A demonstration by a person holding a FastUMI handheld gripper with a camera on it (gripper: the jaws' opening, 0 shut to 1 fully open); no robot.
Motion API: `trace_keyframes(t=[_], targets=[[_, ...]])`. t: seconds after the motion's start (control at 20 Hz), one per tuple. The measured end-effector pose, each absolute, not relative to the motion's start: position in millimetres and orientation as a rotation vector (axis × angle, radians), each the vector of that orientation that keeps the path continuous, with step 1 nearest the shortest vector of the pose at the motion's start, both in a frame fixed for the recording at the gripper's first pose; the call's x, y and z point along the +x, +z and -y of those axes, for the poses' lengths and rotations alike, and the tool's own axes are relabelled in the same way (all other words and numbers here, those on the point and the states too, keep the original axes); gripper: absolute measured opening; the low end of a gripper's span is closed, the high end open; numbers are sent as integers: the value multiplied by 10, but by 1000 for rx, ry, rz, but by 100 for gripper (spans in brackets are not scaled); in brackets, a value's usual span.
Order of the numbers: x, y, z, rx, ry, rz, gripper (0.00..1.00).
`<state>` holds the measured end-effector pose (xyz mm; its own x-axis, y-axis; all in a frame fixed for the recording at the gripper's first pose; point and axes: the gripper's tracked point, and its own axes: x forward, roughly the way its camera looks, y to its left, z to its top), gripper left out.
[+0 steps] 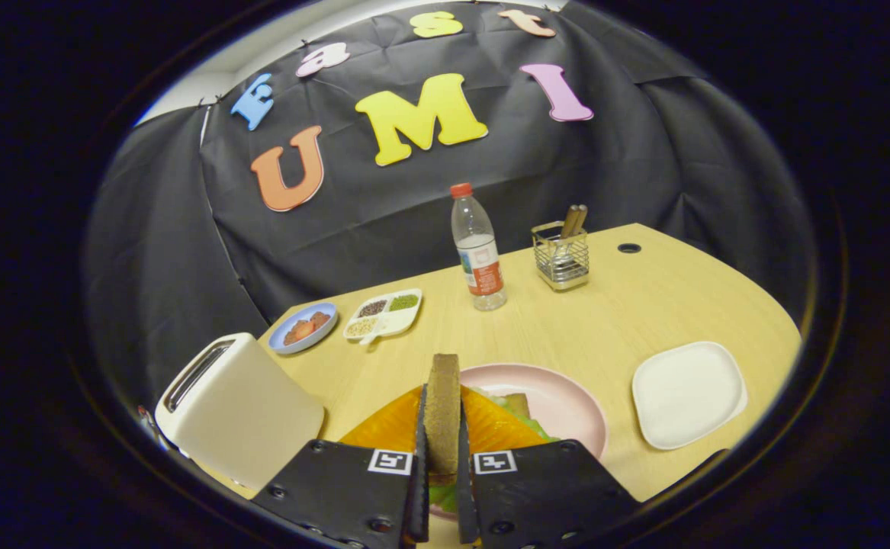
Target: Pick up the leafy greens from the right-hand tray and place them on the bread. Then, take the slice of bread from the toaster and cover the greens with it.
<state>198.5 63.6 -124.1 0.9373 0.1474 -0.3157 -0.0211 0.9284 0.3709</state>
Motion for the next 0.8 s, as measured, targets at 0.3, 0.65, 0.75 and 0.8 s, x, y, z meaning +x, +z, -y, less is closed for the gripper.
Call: trace_keyframes(t=[0.3,0.65,0.75,0.8], targets=[[1983,-1470,-413,354,45,-379,27],[1796,-1498,-146,237,-71,-382,87],[1688,-1312,-188,207,-61,-329,98],[1631,-1206,-202,195,-57,-296,97]])
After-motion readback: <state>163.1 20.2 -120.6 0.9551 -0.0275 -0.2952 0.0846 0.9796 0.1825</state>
